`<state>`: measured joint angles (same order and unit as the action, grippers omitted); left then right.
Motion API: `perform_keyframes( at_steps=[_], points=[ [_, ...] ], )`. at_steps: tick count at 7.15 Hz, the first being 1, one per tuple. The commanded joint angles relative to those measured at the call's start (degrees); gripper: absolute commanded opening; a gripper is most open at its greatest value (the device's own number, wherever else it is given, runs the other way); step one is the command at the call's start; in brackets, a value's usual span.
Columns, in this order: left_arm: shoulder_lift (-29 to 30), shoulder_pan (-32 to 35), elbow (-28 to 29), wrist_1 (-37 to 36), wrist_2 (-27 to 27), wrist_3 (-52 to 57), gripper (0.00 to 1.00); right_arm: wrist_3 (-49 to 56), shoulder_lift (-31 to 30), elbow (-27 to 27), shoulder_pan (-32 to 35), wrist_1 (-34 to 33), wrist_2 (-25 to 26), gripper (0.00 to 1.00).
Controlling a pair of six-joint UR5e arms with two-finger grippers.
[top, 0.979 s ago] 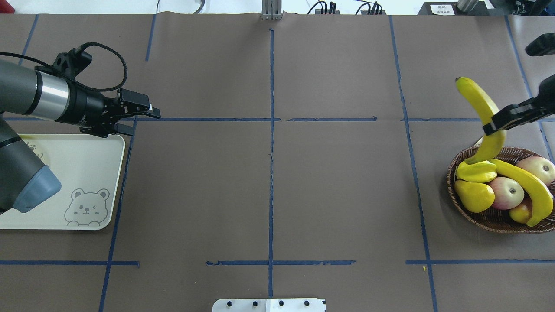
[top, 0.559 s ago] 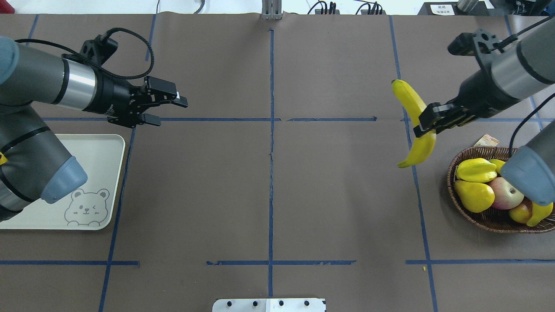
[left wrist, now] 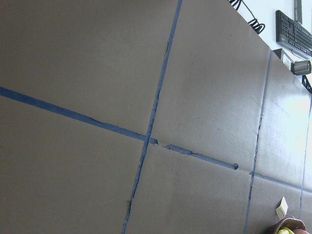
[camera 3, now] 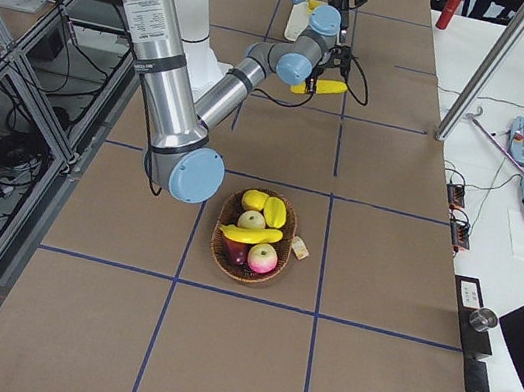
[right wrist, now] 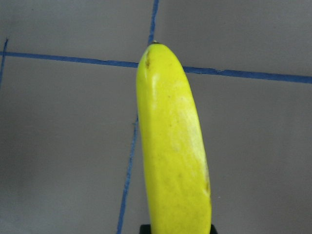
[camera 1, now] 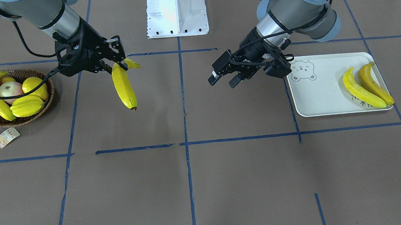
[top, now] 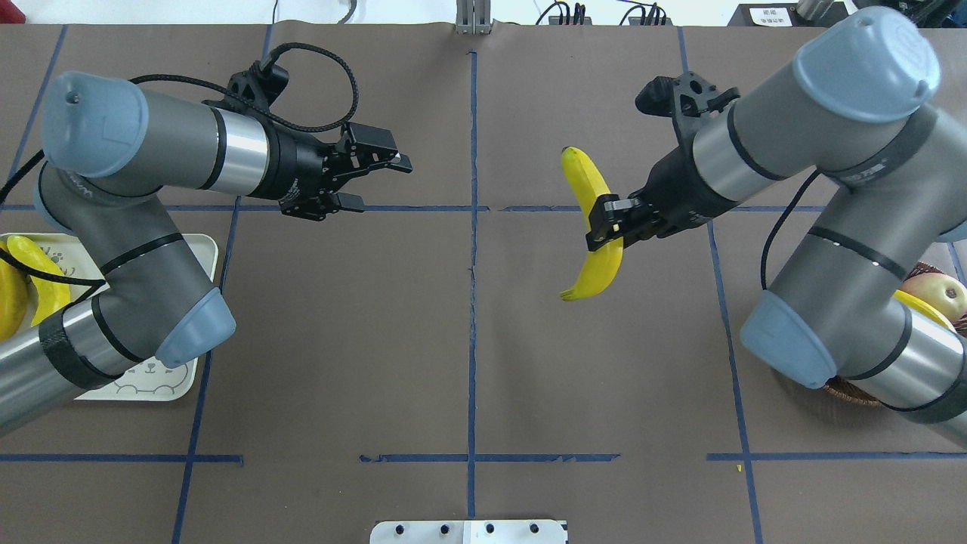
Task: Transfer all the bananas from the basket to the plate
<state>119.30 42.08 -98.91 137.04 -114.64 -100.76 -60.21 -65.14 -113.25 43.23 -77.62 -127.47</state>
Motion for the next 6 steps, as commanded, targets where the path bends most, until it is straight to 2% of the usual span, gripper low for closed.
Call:
perform_keyframes(
  at_steps=[1,2,4,6],
  points=[
    [3.20,-1.47,0.29,-0.11,6.06,-4.61,0.97,-5.96,2.63,1.45,-5.59,5.63,6.68,0.05],
    [3.65,-2.95,0.29,-0.28,9.31,-5.75,0.90,-6.15,4.82,2.32,-6.66,5.63,8.62,0.06],
    [4.10,-4.55,0.55,-0.46,11.10,-5.76,0.89,-6.24,6.59,2.77,-7.63,5.63,9.08,0.06],
    [5.50,-4.73,1.52,-0.63,11.10,-6.72,0.85,-7.99,8.35,3.21,-9.56,5.63,12.84,0.06]
  ],
)
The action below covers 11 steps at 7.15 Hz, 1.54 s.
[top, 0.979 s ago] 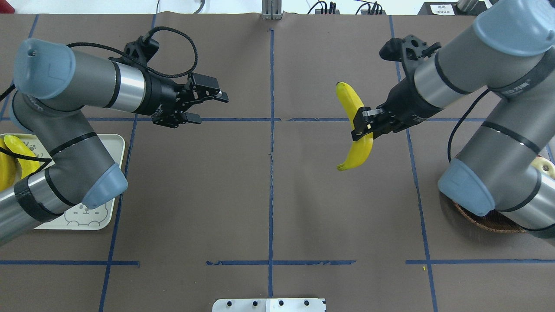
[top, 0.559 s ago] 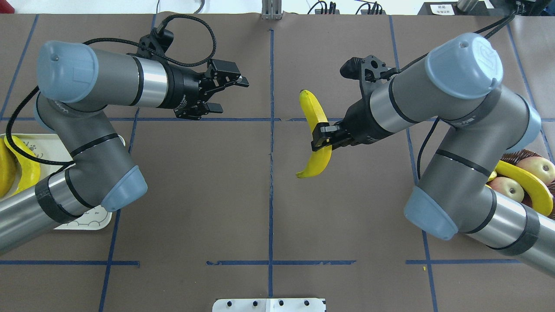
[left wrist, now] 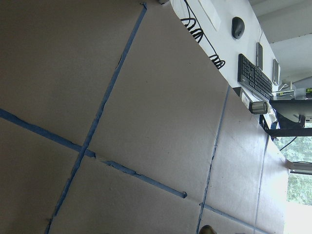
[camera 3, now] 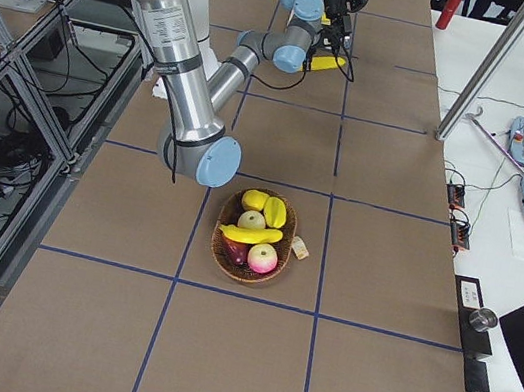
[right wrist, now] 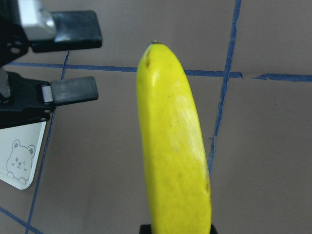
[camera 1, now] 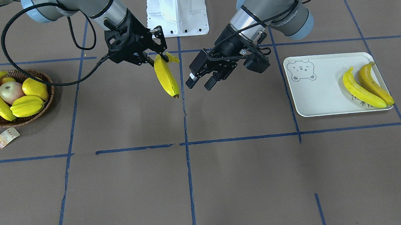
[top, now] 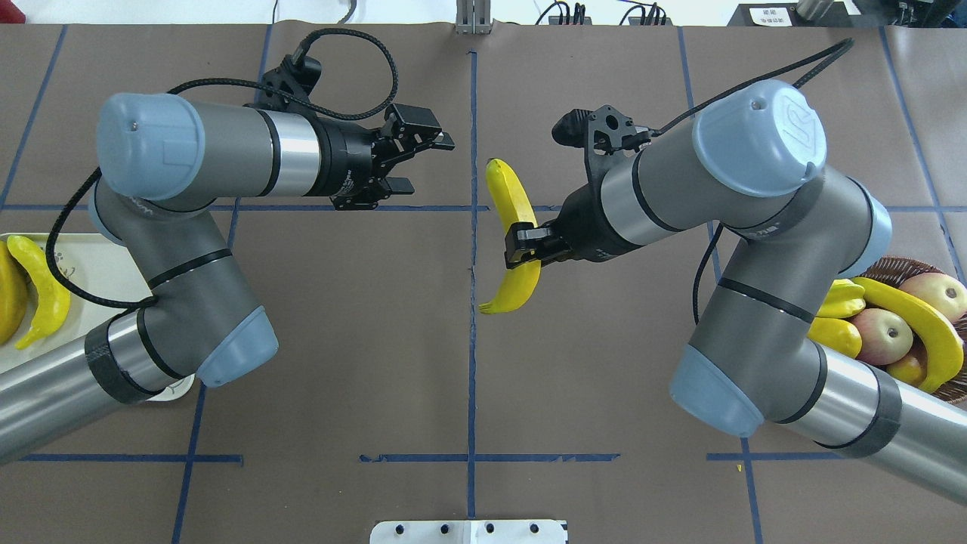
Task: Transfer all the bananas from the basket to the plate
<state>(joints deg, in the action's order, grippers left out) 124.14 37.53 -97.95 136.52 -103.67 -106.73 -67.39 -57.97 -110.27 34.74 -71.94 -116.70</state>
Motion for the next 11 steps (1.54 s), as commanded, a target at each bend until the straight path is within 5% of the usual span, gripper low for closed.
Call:
perform_keyframes(
  at_steps=[1,9,10,11],
  points=[
    [1.10,-0.17,0.74,-0.02,0.14,-0.85,0.85,-1.94,1.71,0.31,-1.51,-0.04,2.35,0.06],
    [1.54,-2.46,0.74,-0.11,0.22,-0.94,0.65,-3.01,2.51,0.49,-2.05,0.05,2.35,0.06],
    [1.63,-2.46,0.74,-0.11,0.22,-0.94,0.57,-3.01,2.51,0.58,-2.13,0.05,2.35,0.06],
    [1.54,-2.46,0.65,-0.11,0.14,-2.24,0.30,-2.92,2.51,0.49,-2.31,0.05,2.35,0.09]
  ],
)
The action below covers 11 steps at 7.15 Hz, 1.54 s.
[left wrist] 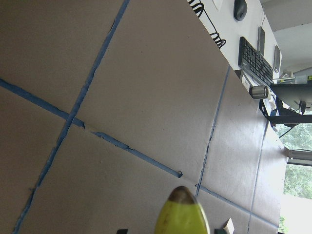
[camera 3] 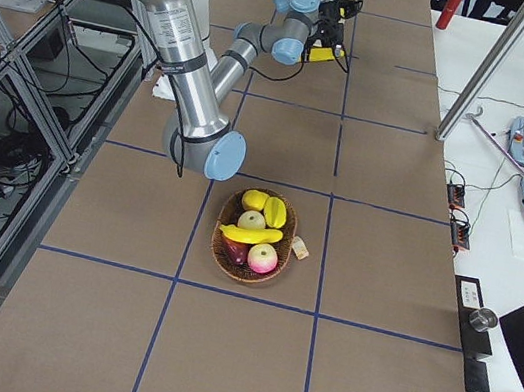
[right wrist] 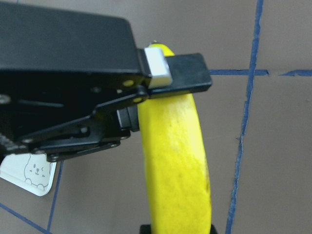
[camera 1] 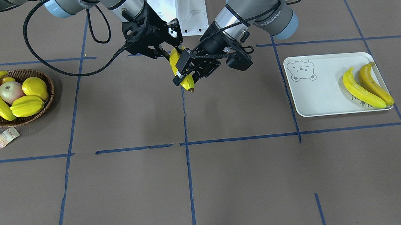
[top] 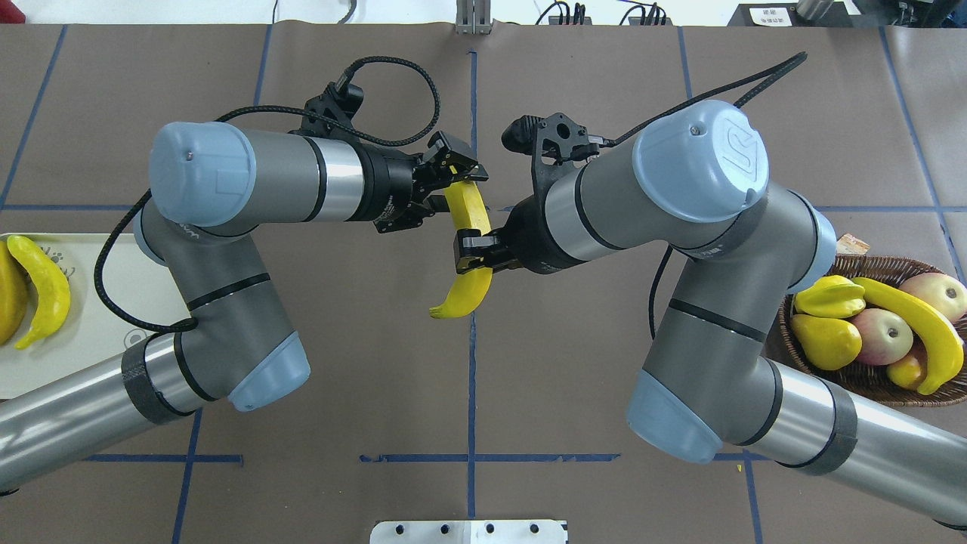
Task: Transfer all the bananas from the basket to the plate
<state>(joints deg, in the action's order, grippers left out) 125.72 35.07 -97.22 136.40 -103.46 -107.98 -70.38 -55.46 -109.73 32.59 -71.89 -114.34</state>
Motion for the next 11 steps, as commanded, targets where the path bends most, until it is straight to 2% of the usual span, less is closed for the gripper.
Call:
perform_keyframes(
  at_steps=[1,2,3,4,5,9,11],
  points=[
    [-0.04,-0.01,-0.08,0.00,-0.07,-1.27,0.03,0.07,-0.09,0.04,-0.07,0.09,0.17,0.15],
    [-0.21,-0.01,-0.08,0.00,-0.16,-0.92,0.00,0.07,0.00,0.04,-0.07,0.00,0.78,0.19],
    [-0.30,-0.01,-0.08,0.00,-0.16,-0.74,0.00,-0.02,0.00,0.13,-0.07,0.00,0.79,0.33],
    [-0.30,-0.01,-0.08,0.00,-0.16,-0.65,0.00,-0.19,0.00,0.13,-0.07,-0.09,0.88,0.78],
    [-0.30,0.08,-0.08,0.00,-0.16,-0.65,0.00,-2.20,0.00,0.13,-0.07,0.00,1.23,0.99],
    [-1.00,0.26,0.01,-0.69,-0.25,-0.30,0.00,-2.66,-0.09,-0.48,0.28,0.00,1.23,0.99],
    [-1.18,0.61,-0.77,-10.41,-0.34,2.13,0.00,-2.66,-1.05,-0.92,0.63,-0.79,1.14,0.99]
  ],
)
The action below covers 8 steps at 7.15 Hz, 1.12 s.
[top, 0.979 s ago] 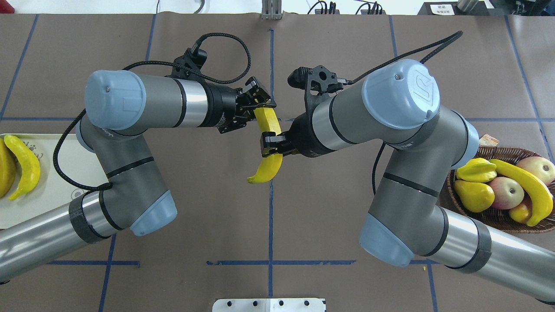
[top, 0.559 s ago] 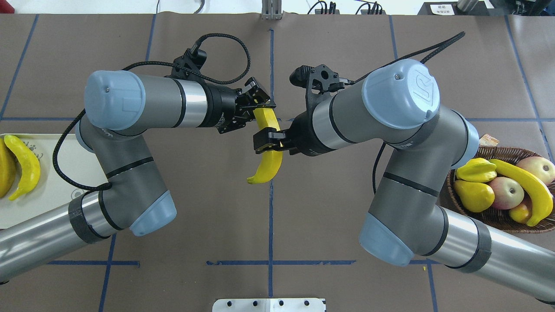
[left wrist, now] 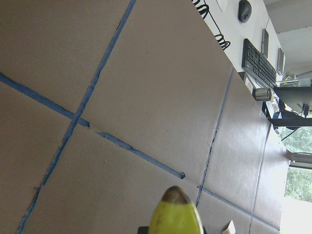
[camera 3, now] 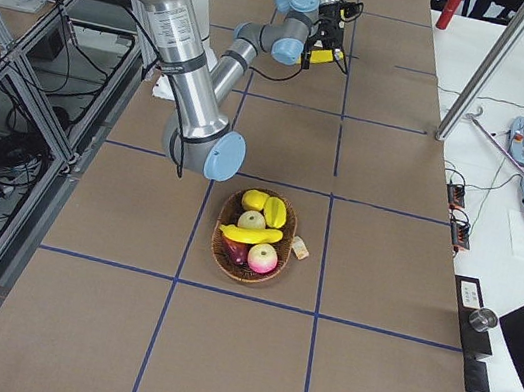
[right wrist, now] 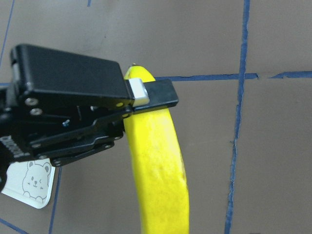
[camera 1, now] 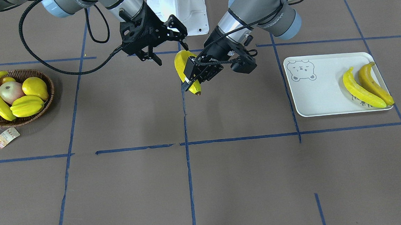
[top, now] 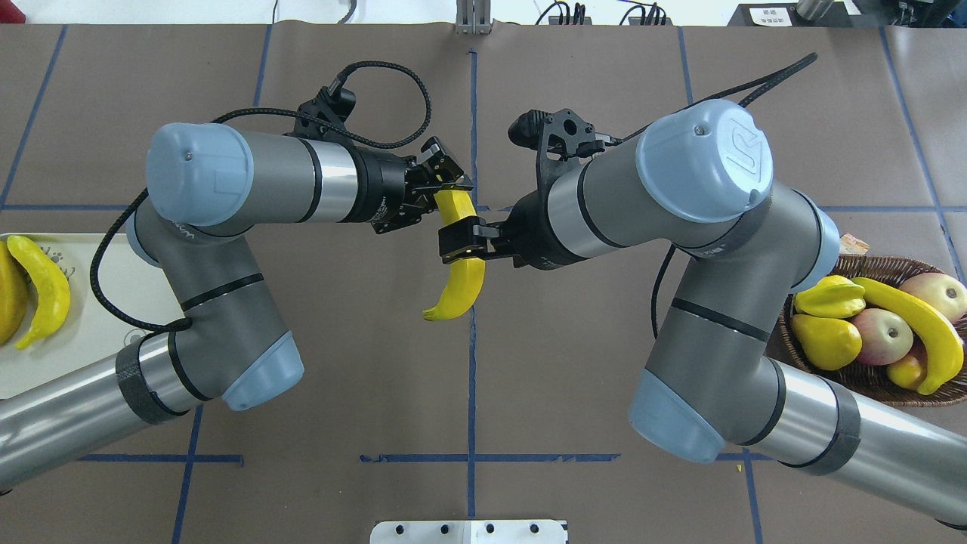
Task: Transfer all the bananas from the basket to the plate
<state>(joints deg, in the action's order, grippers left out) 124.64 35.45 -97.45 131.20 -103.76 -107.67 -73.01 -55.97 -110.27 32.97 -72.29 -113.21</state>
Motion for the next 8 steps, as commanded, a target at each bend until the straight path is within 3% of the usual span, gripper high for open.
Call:
perform_keyframes(
  at_steps=[1,3,5,7,8],
  points=[
    [-0.18,1.11,-1.42,-12.04,0.05,5.24,0.00,0.06,-2.55,-2.21,0.68,-0.40,-0.26,0.99],
    [-3.32,3.04,-5.70,-23.30,-0.04,8.17,0.00,0.24,-6.60,-4.85,3.22,-3.10,-1.74,0.99],
    [-5.11,3.13,-12.56,-45.92,-0.30,16.29,0.00,1.29,-6.70,-6.17,5.07,-12.31,-2.10,1.00],
    [-7.46,6.46,-13.46,-49.28,-1.52,16.88,0.00,5.67,-8.09,-6.18,8.31,-15.76,-4.38,1.00],
    [-11.31,10.13,-13.73,-49.20,-6.32,15.92,0.00,9.43,-8.19,-6.18,10.86,-18.74,-6.56,1.00]
  ],
)
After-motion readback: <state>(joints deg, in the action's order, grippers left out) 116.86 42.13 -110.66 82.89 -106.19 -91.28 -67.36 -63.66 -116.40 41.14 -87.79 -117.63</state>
